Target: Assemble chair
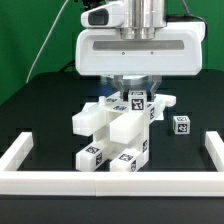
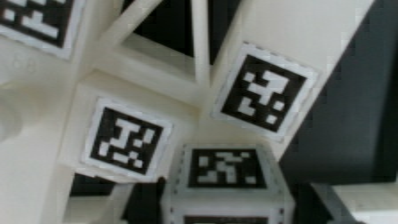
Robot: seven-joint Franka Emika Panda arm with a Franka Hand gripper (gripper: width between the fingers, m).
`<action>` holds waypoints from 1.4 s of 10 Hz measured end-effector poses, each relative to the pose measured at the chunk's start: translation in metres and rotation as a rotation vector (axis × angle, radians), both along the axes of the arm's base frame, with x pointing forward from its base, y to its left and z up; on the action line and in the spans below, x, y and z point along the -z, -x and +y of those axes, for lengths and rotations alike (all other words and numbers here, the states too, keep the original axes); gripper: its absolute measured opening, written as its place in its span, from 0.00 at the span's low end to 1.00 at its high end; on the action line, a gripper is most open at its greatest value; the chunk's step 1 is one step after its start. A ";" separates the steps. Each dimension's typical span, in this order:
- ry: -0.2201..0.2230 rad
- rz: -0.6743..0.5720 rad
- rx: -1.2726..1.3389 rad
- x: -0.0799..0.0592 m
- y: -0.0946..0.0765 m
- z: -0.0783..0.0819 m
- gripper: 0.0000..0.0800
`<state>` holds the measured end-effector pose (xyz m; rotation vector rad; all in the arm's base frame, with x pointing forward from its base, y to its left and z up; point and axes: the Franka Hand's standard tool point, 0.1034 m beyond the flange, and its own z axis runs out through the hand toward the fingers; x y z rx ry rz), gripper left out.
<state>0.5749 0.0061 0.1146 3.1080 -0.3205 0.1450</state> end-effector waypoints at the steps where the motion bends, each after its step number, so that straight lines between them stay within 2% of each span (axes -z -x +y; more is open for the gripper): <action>1: -0.010 -0.003 0.094 0.000 -0.001 0.000 0.36; 8: -0.068 -0.017 0.539 -0.002 -0.003 -0.001 0.36; 14: -0.074 0.001 0.562 -0.002 -0.003 -0.005 0.36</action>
Offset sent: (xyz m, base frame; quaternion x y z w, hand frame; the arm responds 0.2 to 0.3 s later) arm 0.0000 0.0000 0.0000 0.0000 0.0000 0.1938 0.9810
